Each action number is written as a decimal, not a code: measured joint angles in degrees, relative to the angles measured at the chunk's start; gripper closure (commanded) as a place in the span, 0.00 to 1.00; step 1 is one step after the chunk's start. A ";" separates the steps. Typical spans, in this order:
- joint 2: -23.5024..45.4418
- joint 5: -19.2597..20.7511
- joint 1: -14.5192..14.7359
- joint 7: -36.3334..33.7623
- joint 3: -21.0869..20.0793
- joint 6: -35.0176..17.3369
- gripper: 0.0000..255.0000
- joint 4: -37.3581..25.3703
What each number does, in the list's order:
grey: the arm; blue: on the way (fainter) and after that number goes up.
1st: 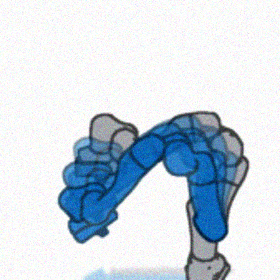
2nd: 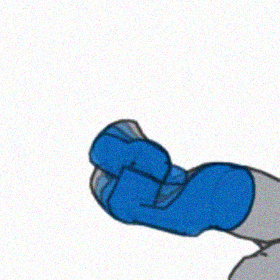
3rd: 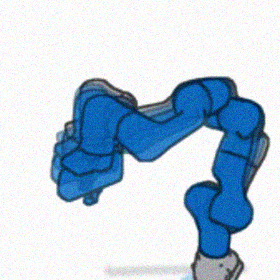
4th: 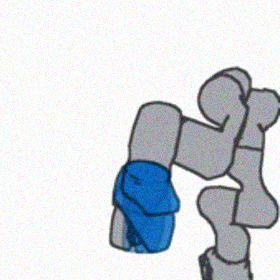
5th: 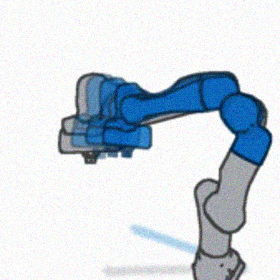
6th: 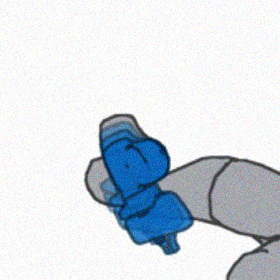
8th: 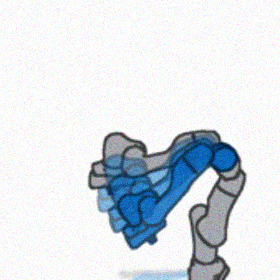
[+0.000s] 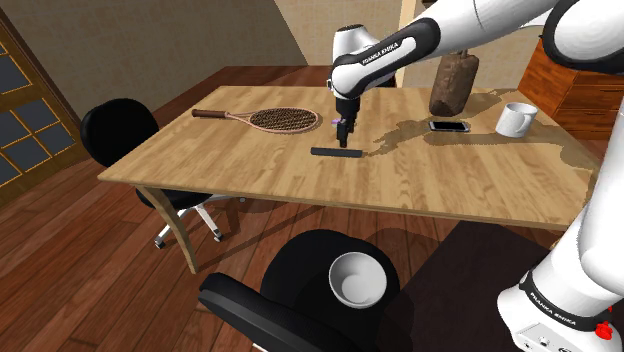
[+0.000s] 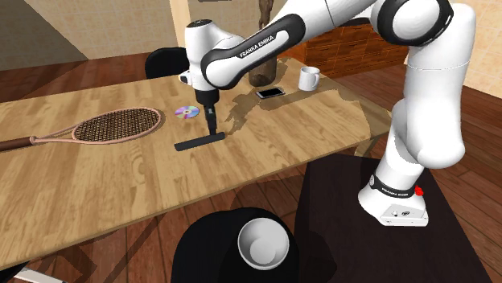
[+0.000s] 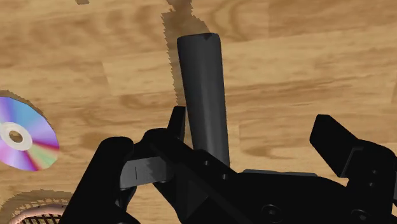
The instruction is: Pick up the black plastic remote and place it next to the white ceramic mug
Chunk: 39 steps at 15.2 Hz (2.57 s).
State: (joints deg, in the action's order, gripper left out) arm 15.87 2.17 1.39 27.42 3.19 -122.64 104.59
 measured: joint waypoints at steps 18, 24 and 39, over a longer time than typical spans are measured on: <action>16.26 0.79 0.01 3.93 -0.98 -3.35 0.00 -13.73; 16.19 0.76 0.06 3.93 -1.05 -3.27 1.00 -13.86; 13.84 0.75 0.06 4.11 -1.00 0.79 1.00 -15.46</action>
State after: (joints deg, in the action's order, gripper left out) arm 29.71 2.92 1.45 31.54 2.19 -121.86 89.13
